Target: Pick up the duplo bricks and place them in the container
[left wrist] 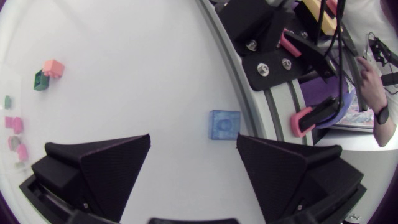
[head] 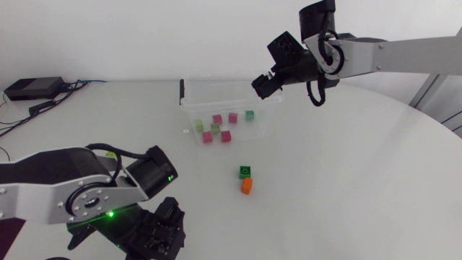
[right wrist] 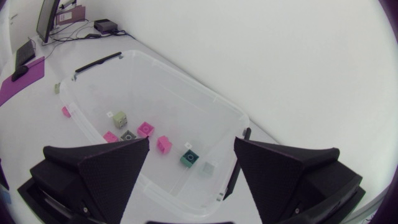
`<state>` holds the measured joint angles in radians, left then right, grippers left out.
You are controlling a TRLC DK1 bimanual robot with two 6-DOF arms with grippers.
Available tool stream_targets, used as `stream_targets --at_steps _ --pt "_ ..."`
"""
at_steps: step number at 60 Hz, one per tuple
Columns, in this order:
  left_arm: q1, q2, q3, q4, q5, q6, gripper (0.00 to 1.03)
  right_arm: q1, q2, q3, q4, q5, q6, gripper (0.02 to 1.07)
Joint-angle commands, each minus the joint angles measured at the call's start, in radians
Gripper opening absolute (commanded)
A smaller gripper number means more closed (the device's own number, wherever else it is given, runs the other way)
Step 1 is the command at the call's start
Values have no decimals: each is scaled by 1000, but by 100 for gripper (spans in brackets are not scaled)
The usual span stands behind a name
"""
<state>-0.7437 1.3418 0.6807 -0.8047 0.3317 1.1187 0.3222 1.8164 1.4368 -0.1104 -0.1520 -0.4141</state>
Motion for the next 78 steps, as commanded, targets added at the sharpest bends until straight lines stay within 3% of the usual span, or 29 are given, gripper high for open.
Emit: stream_targets --at_steps 1,11,25,32,38,47,49,61,78 --pt "-40 17 -50 16 -6 -34 96 15 -32 -53 9 5 21 102" --pt "-121 31 -104 94 -36 -112 96 21 -88 -131 35 5 32 102" --pt "-131 62 -129 170 -51 -138 96 38 -170 -260 66 3 40 102" --pt "-135 80 -139 202 -60 -152 91 49 -226 -342 86 3 38 102" --pt "-143 109 -145 231 -60 -165 77 71 -282 -427 89 -1 35 102" --pt "-138 135 -144 266 -60 -175 27 104 -351 -573 115 -12 32 102" --pt "-135 135 -139 268 -60 -175 21 109 -362 -595 121 -20 29 102" --pt "-88 132 -89 263 -62 -180 21 120 -384 -676 109 -86 18 99" --pt "90 97 108 180 -62 -152 20 187 -344 -739 87 -116 -6 97"
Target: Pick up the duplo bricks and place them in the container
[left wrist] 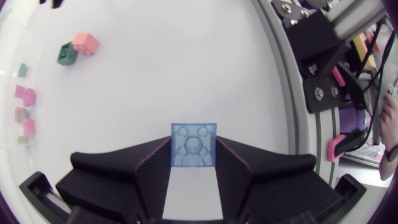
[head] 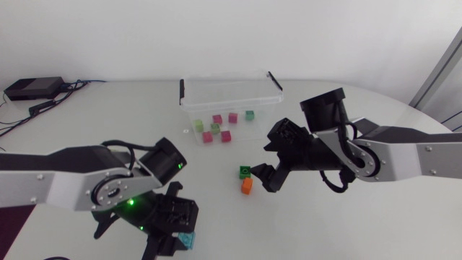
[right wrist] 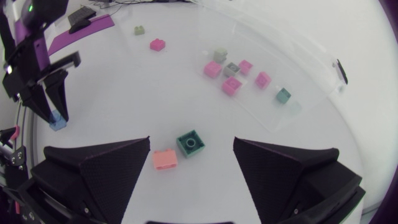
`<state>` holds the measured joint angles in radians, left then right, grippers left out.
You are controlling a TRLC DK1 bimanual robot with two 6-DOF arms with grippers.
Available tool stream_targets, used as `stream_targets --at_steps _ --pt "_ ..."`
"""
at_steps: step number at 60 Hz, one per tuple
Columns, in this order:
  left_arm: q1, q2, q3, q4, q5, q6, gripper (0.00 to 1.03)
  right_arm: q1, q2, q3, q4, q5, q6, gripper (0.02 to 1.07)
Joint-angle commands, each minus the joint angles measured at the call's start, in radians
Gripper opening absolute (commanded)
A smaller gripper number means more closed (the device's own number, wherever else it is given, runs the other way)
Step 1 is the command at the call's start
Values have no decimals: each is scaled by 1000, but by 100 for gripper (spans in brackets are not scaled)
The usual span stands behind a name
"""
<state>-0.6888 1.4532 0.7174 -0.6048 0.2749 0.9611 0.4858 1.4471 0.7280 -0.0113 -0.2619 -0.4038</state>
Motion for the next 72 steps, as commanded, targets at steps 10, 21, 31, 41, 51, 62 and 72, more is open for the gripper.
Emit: stream_targets --at_steps 10,21,31,41,51,62,72 --pt "115 -5 208 -26 -5 5 21 46 70 -33 -32 -5 -30 97" --pt "176 53 361 -21 0 -24 21 57 141 -22 -50 -5 -50 96" --pt "204 113 455 8 15 -79 21 57 196 -1 -50 -3 -61 95" --pt "230 151 536 79 24 -147 21 56 246 34 -49 -3 -64 94" --pt "255 199 623 129 35 -199 21 51 292 73 -50 -2 -67 90" --pt "288 289 718 211 35 -259 21 48 331 88 -50 -3 -66 62" --pt "307 363 806 246 15 -300 21 51 332 74 -49 -3 -67 36"
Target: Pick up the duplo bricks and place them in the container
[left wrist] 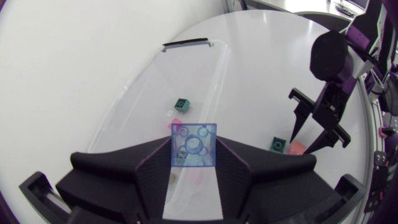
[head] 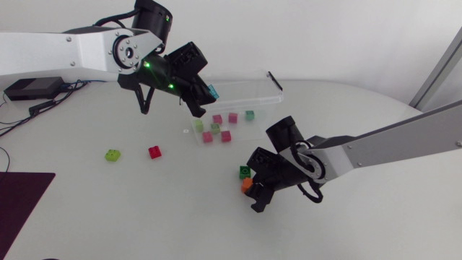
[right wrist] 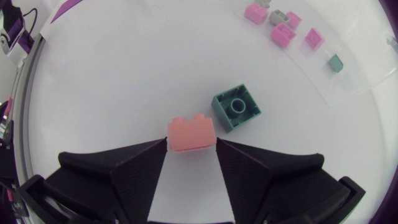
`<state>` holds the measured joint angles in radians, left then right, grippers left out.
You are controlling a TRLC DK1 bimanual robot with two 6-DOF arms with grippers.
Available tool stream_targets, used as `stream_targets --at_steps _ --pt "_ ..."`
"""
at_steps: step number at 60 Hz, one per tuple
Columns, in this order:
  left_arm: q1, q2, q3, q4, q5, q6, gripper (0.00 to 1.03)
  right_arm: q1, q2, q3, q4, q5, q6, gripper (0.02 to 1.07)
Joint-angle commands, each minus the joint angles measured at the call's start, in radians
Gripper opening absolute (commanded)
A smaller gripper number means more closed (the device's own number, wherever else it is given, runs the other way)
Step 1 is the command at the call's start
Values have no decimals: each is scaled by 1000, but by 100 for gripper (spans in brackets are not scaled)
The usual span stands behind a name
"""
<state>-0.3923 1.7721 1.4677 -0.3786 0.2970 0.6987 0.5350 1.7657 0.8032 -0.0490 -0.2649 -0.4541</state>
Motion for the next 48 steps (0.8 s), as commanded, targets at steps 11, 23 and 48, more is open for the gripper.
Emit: stream_targets --at_steps 11,23,48 --pt "30 127 140 61 -27 -79 21 2 -63 -29 -20 0 -17 29" --pt "46 211 215 73 -45 -90 23 -18 -187 -39 -77 0 -18 28" --pt "125 199 221 64 -84 -94 98 -127 -347 142 -239 -14 -34 28"
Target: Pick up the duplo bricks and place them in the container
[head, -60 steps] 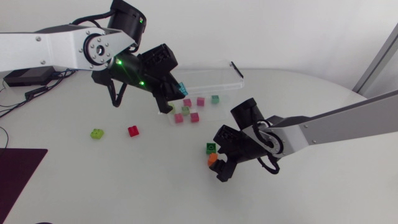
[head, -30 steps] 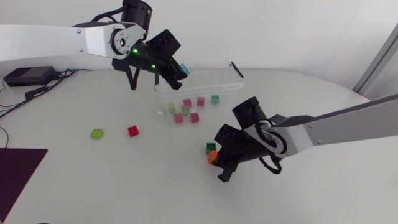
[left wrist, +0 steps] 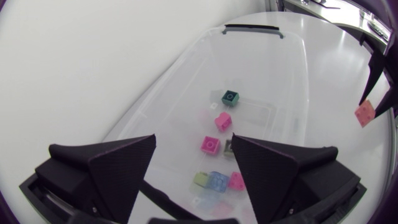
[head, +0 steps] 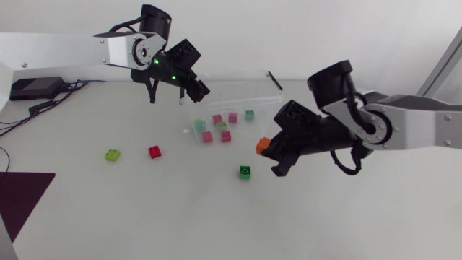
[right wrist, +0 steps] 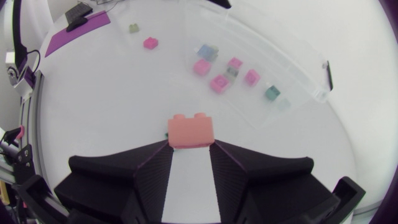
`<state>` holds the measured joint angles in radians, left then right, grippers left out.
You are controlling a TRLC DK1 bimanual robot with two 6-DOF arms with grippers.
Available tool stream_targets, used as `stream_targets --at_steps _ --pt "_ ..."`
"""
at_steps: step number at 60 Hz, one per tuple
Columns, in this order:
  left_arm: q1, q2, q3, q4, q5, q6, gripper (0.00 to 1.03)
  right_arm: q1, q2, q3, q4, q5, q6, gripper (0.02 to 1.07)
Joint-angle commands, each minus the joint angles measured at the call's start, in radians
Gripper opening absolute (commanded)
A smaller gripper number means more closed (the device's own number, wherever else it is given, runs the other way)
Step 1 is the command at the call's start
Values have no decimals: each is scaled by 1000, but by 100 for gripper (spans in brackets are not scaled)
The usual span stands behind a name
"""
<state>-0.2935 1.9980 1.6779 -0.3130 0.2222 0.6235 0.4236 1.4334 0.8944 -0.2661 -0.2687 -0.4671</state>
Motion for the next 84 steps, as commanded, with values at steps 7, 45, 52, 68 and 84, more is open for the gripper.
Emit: stream_targets --at_steps 7,45,52,68,84 --pt "71 -70 -17 -1 -9 -11 98 -34 -8 121 -30 -10 -16 28" --pt "257 -94 -207 -150 89 311 98 -69 328 545 50 17 125 28" --pt "258 -64 -233 -193 89 404 98 -63 377 586 71 46 136 28" --pt "290 36 -231 -267 62 535 98 -72 518 712 84 92 148 29" --pt "303 70 -225 -340 11 559 98 -80 647 850 84 158 165 86"
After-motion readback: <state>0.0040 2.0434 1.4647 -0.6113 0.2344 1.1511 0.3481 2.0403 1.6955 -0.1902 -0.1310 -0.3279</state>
